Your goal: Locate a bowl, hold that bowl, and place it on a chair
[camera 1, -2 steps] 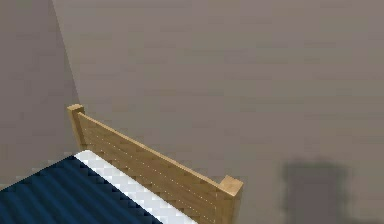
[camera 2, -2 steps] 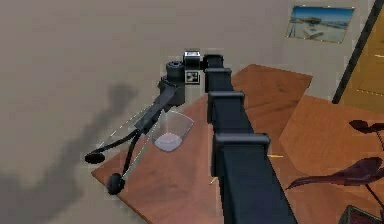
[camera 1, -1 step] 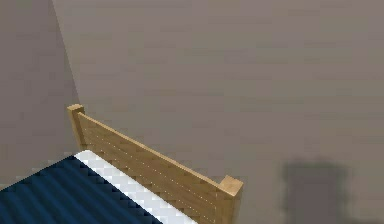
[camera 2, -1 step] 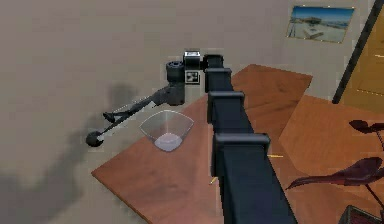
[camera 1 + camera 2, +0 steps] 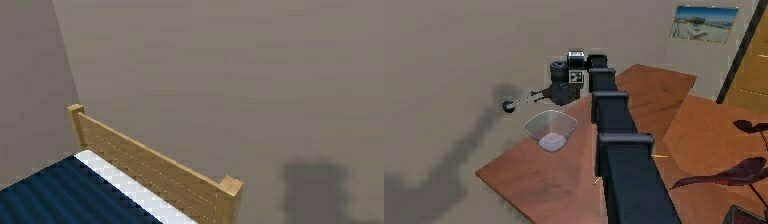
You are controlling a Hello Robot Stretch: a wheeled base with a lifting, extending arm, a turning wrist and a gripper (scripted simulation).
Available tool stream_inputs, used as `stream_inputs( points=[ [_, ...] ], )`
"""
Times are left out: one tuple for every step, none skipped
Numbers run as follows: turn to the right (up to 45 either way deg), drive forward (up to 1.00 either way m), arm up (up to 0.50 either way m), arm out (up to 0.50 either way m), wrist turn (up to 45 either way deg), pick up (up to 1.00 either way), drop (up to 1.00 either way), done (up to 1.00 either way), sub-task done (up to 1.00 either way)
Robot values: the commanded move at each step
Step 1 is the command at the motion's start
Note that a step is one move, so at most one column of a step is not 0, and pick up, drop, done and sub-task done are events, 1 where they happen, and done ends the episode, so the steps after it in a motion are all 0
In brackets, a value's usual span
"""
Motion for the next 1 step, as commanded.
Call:
stream_inputs(
  points=[
    [0.0, 0.0, 0.0, 0.0, 21.0, 0.0, 0.0, 0.0, 0.0]
  ],
)
